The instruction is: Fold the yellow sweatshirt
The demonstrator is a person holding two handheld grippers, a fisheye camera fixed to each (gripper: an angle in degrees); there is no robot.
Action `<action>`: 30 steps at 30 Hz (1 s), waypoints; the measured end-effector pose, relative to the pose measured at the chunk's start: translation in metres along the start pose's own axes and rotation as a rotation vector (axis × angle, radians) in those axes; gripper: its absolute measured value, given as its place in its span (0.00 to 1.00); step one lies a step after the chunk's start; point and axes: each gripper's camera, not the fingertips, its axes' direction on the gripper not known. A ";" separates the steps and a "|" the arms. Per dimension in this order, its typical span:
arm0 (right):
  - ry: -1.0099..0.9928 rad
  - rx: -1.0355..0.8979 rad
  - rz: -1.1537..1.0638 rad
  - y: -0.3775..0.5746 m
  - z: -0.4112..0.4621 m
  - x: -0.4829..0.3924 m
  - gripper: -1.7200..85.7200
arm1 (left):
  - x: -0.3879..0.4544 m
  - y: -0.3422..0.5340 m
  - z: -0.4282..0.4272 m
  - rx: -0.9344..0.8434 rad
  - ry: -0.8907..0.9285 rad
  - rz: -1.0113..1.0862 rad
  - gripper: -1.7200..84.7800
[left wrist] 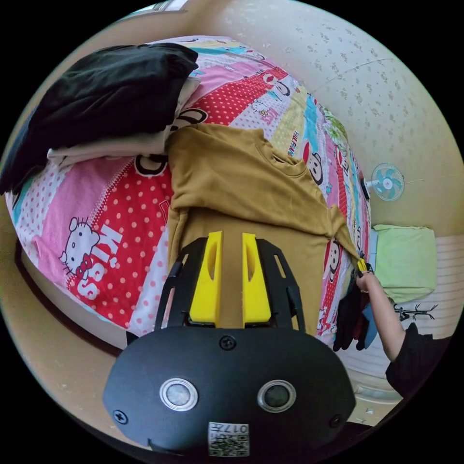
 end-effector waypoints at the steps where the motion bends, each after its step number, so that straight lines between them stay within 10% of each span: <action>1: 0.013 -0.009 -0.095 -0.004 -0.003 -0.023 0.06 | -0.005 0.004 -0.004 0.004 -0.010 -0.006 0.10; 7: -0.219 -0.111 -0.820 0.096 -0.015 -0.249 0.06 | -0.046 0.029 -0.014 -0.037 -0.083 -0.046 0.10; 14: -0.589 -0.896 -1.009 0.360 0.138 -0.310 0.07 | -0.103 0.062 -0.044 -0.002 -0.032 -0.106 0.11; 19: -0.479 -1.143 -0.798 0.402 0.182 -0.247 0.10 | -0.131 0.064 -0.050 -0.002 0.117 -0.087 0.13; 25: 0.284 -0.902 -0.823 0.308 0.124 -0.168 0.16 | -0.143 0.060 -0.011 -0.201 0.180 0.005 0.13; 30: 0.436 -1.299 -0.666 0.330 0.140 -0.107 0.13 | -0.134 0.044 -0.006 -0.330 0.215 0.109 0.05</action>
